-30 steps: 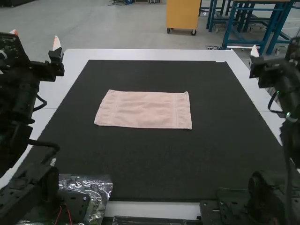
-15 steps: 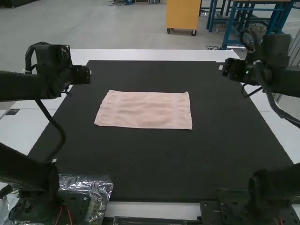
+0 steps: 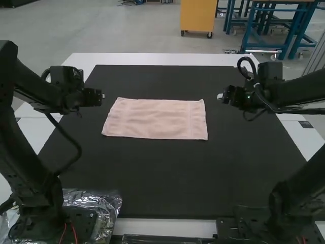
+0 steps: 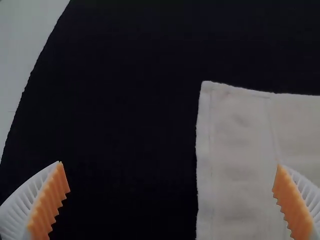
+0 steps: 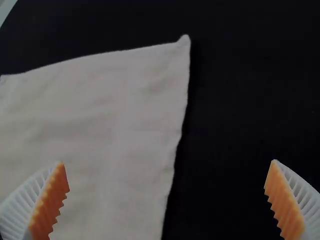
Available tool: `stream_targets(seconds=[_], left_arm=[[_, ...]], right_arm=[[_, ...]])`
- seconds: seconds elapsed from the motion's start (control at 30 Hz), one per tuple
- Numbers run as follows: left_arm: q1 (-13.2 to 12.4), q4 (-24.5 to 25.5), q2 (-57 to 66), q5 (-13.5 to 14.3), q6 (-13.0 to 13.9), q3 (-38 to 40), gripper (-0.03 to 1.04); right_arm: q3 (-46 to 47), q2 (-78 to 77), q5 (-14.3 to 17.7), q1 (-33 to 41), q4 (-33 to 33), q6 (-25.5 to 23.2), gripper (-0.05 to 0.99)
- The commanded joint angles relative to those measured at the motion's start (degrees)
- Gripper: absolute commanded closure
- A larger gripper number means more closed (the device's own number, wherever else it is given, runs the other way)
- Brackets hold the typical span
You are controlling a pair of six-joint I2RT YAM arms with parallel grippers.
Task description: Fold the towel.
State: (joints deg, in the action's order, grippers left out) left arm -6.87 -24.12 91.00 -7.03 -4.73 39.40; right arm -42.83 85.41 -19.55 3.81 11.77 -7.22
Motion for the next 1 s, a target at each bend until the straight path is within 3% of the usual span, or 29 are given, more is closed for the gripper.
stream_targets(seconds=[0.0, 0.13, 0.43, 0.67, 0.97], left_arm=[[-0.5, -1.5, 4.3, -6.8, 0.7, 2.6, 0.05], [-0.2, -3.7, 10.0, -7.5, 3.1, 4.5, 0.05], [1.0, -5.2, 19.7, -7.6, 4.3, 10.9, 0.05], [1.8, -5.6, 23.7, -7.5, 6.3, 14.7, 0.05], [2.0, -5.5, 27.7, -7.5, 7.0, 18.9, 0.05]], right_arm=[[-0.9, 2.5, 0.5, 2.1, 2.1, 0.9, 0.03], [-1.6, 7.8, 0.7, 3.6, 5.0, 1.6, 0.03], [-5.3, 18.7, 0.8, 3.9, 11.6, 2.8, 0.03], [-11.0, 25.9, 1.1, 5.1, 12.6, 4.0, 0.03], [-19.0, 34.0, 2.7, 6.8, 13.2, 4.6, 0.03]])
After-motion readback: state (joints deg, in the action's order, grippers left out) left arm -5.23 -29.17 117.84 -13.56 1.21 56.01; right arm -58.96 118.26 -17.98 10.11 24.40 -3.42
